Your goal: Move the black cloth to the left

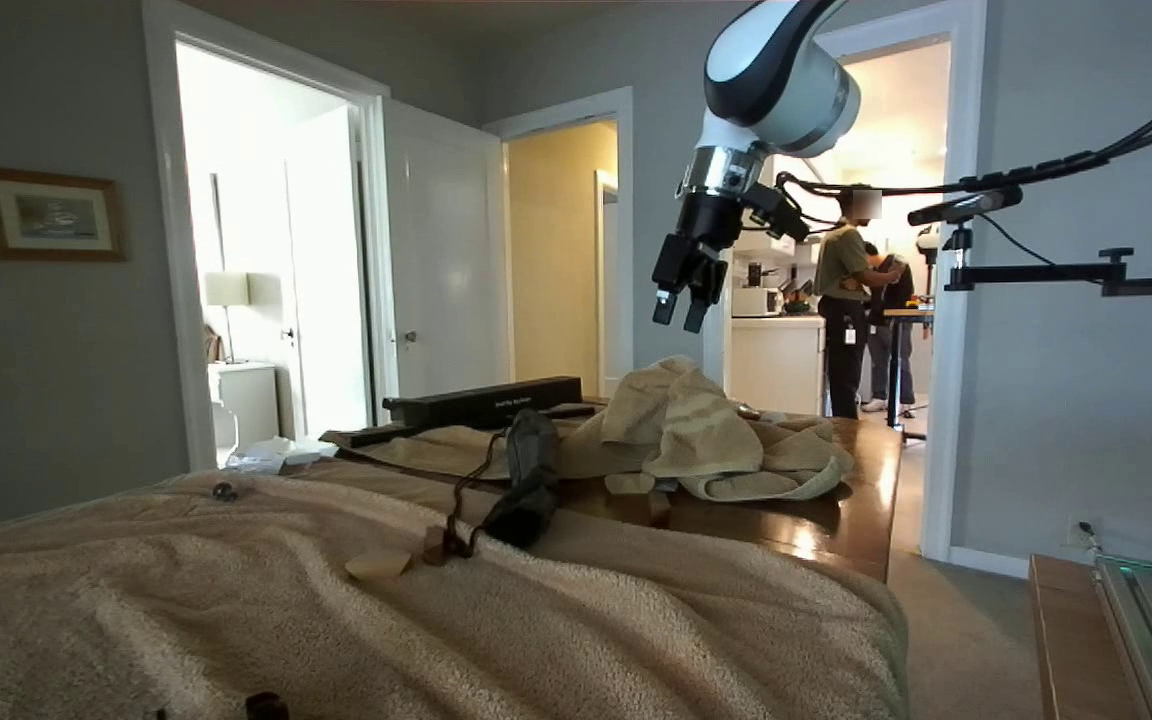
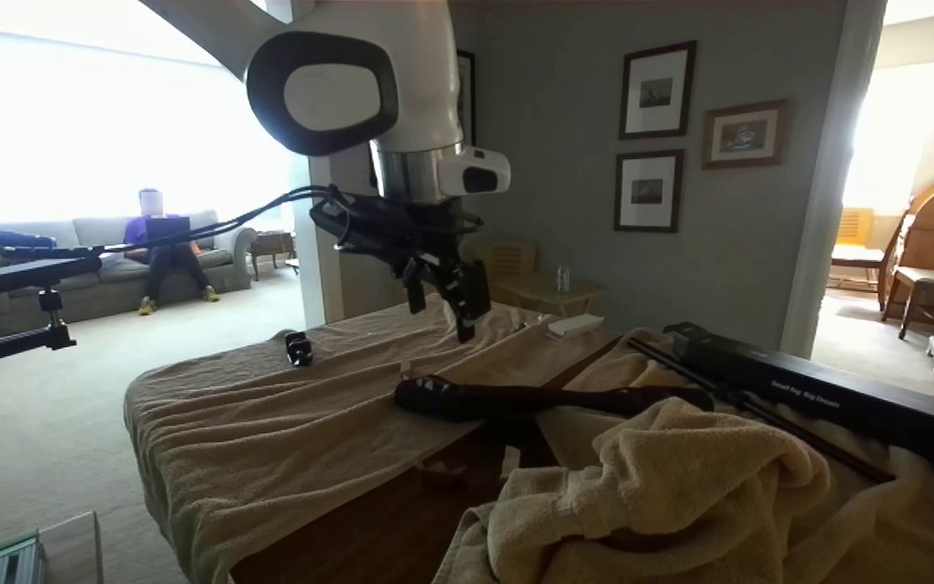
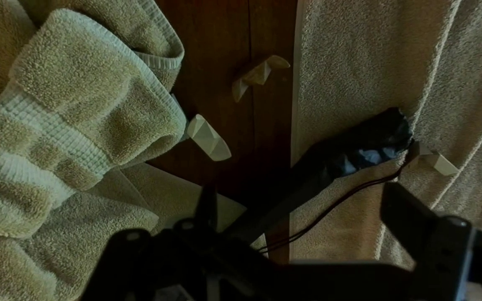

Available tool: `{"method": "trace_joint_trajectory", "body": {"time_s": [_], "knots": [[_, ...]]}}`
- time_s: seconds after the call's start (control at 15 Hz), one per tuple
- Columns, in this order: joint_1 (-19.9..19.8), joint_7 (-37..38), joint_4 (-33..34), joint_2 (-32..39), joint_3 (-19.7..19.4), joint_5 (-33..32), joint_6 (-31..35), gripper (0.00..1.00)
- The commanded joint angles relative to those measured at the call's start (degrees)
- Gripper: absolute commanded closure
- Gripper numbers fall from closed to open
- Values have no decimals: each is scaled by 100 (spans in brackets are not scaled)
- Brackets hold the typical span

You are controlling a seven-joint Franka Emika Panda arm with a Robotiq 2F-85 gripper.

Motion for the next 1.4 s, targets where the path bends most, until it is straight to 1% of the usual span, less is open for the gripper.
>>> {"method": "trace_joint_trajectory", "body": {"time_s": [0.0,0.13,0.27,0.47,0.6,0.87,1.33], "knots": [[-14,-303,341,854,-32,859,385,0],[-1,-589,538,1279,12,1665,543,0],[-115,-855,821,1721,184,2440,568,0],[-375,-1108,1315,2360,543,3147,469,0],[-538,-1116,1624,2743,779,3335,518,0],[-798,-933,2244,3446,1151,3250,568,0],[-956,-667,3051,4338,1600,3062,968,0]]}}
